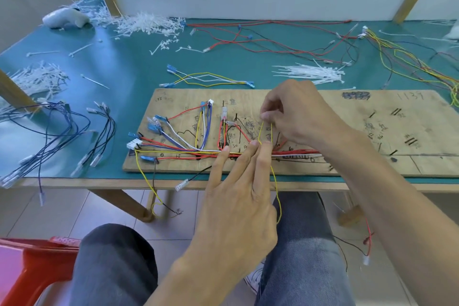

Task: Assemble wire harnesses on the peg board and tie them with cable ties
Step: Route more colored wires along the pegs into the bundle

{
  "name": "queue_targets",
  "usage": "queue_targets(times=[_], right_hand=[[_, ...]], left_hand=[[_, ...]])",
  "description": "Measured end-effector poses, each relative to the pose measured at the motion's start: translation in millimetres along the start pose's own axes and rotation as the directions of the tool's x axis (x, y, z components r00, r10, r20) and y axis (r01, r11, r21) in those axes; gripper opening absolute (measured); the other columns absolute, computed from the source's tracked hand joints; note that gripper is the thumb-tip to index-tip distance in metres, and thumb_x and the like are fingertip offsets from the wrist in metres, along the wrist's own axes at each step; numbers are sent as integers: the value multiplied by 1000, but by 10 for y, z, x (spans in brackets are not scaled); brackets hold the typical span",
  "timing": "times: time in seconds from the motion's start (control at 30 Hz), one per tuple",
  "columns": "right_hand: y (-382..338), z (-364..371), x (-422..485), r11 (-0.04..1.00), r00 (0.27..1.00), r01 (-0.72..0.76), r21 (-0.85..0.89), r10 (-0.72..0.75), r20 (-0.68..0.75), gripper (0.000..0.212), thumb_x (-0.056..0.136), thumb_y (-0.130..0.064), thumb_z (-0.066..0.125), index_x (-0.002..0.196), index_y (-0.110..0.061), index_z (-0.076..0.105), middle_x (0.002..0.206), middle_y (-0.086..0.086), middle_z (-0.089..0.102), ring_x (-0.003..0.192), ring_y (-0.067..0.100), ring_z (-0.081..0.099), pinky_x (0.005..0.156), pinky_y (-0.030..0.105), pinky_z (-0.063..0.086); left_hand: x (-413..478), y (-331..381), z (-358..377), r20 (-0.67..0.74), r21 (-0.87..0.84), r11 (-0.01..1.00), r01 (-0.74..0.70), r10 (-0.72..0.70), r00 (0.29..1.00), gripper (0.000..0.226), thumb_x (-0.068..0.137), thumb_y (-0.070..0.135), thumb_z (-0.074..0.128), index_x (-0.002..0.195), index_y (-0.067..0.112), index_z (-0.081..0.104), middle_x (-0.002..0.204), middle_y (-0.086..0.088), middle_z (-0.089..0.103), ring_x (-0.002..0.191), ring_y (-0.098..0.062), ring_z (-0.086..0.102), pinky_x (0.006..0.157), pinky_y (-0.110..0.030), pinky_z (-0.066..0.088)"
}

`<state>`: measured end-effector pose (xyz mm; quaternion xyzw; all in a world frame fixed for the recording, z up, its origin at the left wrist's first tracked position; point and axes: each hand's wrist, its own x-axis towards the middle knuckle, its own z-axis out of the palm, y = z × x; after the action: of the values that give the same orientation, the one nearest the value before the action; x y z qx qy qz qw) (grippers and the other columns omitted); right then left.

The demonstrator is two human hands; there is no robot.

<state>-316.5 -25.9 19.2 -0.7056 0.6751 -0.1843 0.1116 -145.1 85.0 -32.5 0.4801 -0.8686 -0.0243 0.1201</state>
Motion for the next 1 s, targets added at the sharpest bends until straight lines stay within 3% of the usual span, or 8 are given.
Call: queue_targets(times=[0.17, 0.3, 0.47, 0.6, 0.67, 0.73, 0.9, 1.0], right_hand=[[65, -19, 10, 996, 998, 66, 64, -67, 21, 7, 88, -19, 84, 84, -25, 83, 82, -1, 75, 68, 1, 58, 68, 21, 45], [78, -28, 27, 995, 993, 92, 41, -95, 72, 33, 85, 4, 77, 99, -25, 84, 84, -6, 76, 69, -7, 61, 64, 2, 41], [-3, -125, 53, 992, 989, 103, 75, -111, 102, 49, 82, 13, 64, 109, -24, 81, 85, -13, 75, 79, 10, 74, 82, 26, 58], [-72, -209, 141, 992, 978, 126, 15, -127, 165, 48, 78, 15, 64, 109, -19, 80, 82, -10, 76, 79, 11, 74, 82, 32, 61], [-92, -243, 184, 991, 972, 135, -10, -130, 194, 45, 75, 15, 68, 106, -16, 80, 80, -7, 76, 76, 10, 73, 80, 36, 62], [-106, -266, 220, 987, 965, 157, -43, -143, 220, 44, 72, 16, 70, 102, -14, 80, 78, -6, 76, 74, 10, 74, 77, 38, 63], [-163, -304, 295, 952, 936, 262, -159, -210, 284, 41, 70, 13, 78, 101, -13, 80, 81, -2, 75, 76, 12, 72, 78, 33, 60], [-161, -377, 253, 956, 951, 243, -166, -201, 235, 38, 71, 3, 88, 104, -13, 79, 88, 0, 74, 81, 17, 69, 82, 34, 57]], left_hand=[[6, -23, -19, 48, 49, 999, 8, -10, 999, 83, 82, 23, 35, 163, 8, 26, 166, -1, 38, 157, -13, 28, 128, -48, 20], [1, -43, -44, 77, 53, 999, -12, 8, 997, 88, 75, 22, 29, 162, 11, 31, 166, 3, 38, 158, -12, 24, 129, -47, 17], [2, -13, -81, 69, 51, 998, -22, 18, 997, 80, 77, 24, 28, 155, 12, 46, 164, -3, 42, 156, -18, 33, 125, -47, 16], [10, -17, -82, 59, 58, 998, -36, 32, 998, 77, 78, 24, 34, 152, 11, 51, 161, -5, 47, 153, -20, 39, 125, -47, 22], [16, -29, -81, 72, 50, 997, -51, 47, 996, 80, 73, 22, 49, 153, 11, 51, 161, -7, 47, 153, -22, 39, 127, -48, 27], [22, -22, -78, 91, 29, 997, -67, 64, 994, 88, 68, 20, 57, 155, 10, 48, 164, -12, 42, 156, -25, 33, 128, -48, 26], [31, 3, -85, 57, -18, 999, -50, 51, 997, 87, 67, 16, 51, 154, 9, 49, 165, -18, 38, 156, -29, 31, 128, -47, 24], [35, -8, -82, 52, -60, 997, -49, 53, 997, 89, 67, 15, 49, 156, 13, 48, 168, -15, 32, 158, -27, 26, 130, -44, 19]])
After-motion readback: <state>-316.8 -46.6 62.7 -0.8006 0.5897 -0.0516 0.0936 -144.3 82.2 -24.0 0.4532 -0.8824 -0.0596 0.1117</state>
